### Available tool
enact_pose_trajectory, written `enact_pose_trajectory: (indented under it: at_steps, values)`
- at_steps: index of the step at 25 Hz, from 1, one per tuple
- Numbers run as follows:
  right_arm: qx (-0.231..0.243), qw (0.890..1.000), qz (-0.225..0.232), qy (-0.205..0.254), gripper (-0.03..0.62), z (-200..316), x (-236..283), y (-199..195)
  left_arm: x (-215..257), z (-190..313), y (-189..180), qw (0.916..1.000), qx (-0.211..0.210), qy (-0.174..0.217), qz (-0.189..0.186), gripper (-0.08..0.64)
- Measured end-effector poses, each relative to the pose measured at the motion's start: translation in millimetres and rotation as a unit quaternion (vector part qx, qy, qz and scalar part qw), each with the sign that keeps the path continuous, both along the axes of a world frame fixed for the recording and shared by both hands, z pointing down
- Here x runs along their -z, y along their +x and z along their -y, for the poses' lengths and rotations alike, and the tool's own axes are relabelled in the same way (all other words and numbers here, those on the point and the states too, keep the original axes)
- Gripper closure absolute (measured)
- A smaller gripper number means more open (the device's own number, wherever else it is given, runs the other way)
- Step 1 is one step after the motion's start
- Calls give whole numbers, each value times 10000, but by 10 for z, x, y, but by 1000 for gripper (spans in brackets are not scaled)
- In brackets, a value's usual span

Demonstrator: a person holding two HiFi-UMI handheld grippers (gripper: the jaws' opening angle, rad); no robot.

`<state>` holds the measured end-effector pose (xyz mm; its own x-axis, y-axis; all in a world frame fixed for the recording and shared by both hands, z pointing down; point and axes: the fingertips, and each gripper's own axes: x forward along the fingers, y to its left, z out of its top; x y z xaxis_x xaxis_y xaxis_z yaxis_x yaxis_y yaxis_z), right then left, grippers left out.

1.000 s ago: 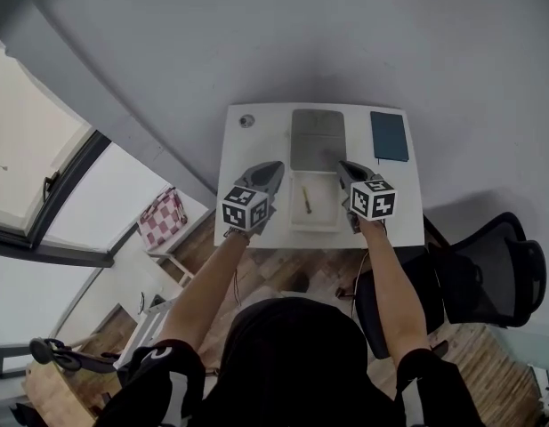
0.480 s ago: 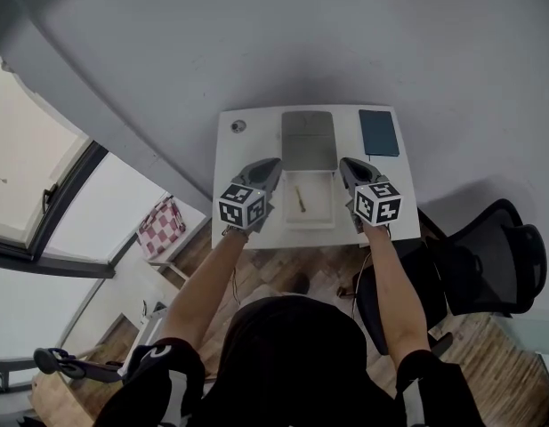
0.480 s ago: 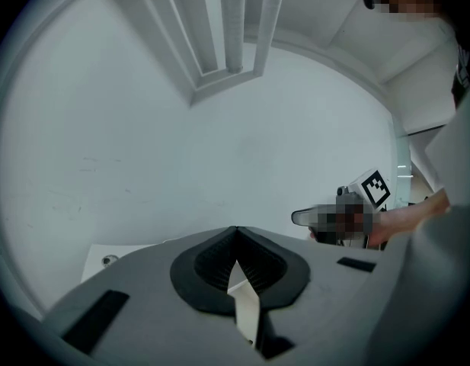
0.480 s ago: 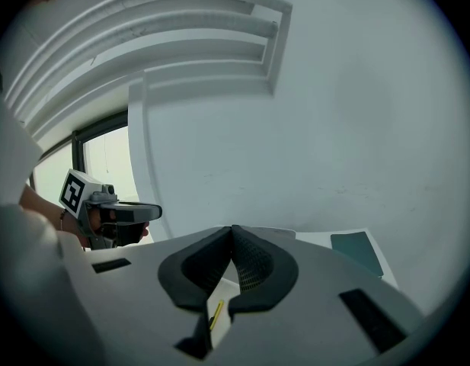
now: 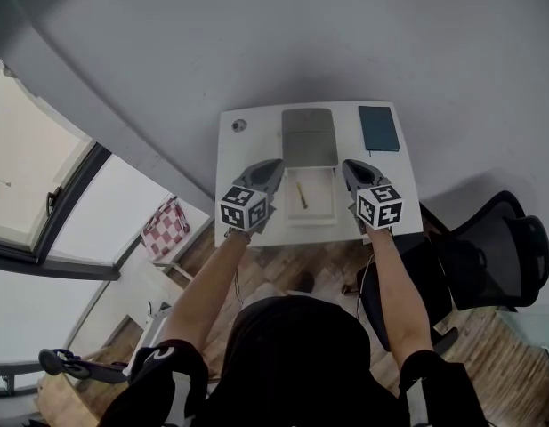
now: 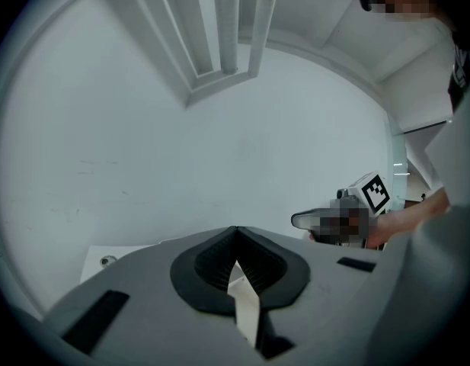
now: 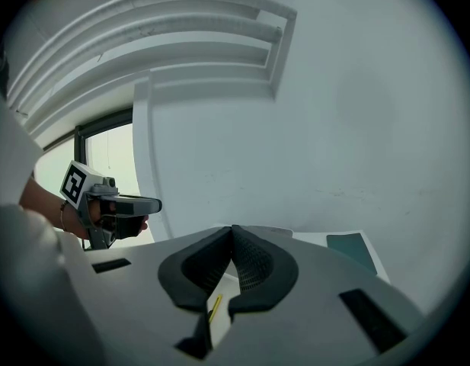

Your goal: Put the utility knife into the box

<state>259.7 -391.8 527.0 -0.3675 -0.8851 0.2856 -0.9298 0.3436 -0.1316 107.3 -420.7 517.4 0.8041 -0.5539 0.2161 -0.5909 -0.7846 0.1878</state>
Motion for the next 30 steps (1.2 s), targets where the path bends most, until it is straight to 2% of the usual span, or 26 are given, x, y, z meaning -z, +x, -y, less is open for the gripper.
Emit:
enact_pose_trajectory:
  at_steps: [30]
  values:
    - [178,9998,-42,-80,578,-107,-27,-161,5,-212,-166,9999,116,45,87,535]
